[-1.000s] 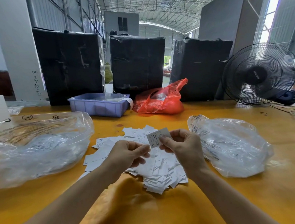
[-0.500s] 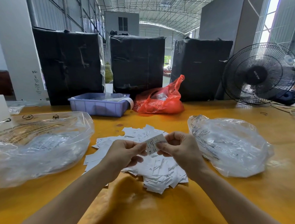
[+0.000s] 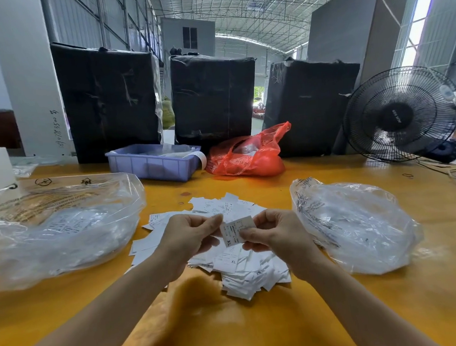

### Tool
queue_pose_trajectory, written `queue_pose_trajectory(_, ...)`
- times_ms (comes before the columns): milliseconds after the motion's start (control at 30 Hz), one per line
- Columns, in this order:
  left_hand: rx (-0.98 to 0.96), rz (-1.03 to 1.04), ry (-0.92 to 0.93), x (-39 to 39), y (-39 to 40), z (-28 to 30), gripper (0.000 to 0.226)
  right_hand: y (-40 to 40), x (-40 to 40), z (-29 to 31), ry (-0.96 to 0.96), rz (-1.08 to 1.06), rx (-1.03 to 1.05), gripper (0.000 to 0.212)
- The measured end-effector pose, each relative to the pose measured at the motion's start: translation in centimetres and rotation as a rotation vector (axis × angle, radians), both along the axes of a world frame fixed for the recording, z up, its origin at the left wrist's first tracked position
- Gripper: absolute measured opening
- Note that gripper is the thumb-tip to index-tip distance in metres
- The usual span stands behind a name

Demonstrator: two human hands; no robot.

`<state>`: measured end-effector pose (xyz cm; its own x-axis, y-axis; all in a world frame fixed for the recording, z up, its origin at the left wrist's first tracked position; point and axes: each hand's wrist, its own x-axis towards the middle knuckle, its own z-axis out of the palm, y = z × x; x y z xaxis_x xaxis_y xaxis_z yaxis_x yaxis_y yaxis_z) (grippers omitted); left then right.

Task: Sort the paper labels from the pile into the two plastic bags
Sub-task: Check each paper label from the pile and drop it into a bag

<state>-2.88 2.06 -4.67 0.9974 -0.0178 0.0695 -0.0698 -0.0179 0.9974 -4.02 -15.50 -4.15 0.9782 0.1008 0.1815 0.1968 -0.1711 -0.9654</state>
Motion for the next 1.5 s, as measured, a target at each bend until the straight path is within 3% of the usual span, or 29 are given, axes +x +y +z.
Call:
queue_pose_trajectory(367,0.043,0.028,-0.057,-1.0,-1.2,-0.4,0.017,0.1,-0.3,-0.2,0.110,0.117,-0.021,0.017)
queue_pose_trajectory(500,-0.058,0.112,-0.068,-1.2,-1.7,-0.3,0.018,0.5,-0.3,-0.5,-0.122,-0.058,-0.132,0.034)
queue_pose_trajectory(567,-0.114,0.148,-0.060,-1.3,-1.9,-0.2,0.018,0.9,-0.3,-0.7,-0.260,-0.108,-0.225,0.032)
queue_pose_trajectory(733,-0.162,0.210,-0.060,-1.4,-2.0,-0.4,0.017,1.9,-0.9,-1.1,-0.386,-0.033,-0.345,0.024)
queue_pose_trajectory(867,-0.179,0.227,-0.058,-1.3,-2.0,-0.4,0.017,1.6,-0.7,-0.8,-0.386,-0.108,-0.325,0.028)
queue_pose_trajectory(1067,-0.234,0.225,-0.019,-1.4,-2.2,-0.4,0.024,1.8,-0.9,-1.0,-0.384,-0.044,-0.292,0.031)
queue_pose_trajectory(1267,-0.281,0.155,0.007,-1.7,-2.4,-0.2,0.033,1.5,-0.7,-0.8,-0.286,0.043,-0.144,0.015)
queue_pose_trajectory(1333,-0.271,0.092,0.037,-1.5,-2.3,-0.2,0.031,1.2,-0.6,-0.5,-0.254,0.024,-0.077,0.006)
queue_pose_trajectory(1500,-0.124,-0.035,0.071,-1.0,-1.7,-0.5,0.033,0.4,-0.3,-0.1,-0.152,-0.038,0.006,0.008)
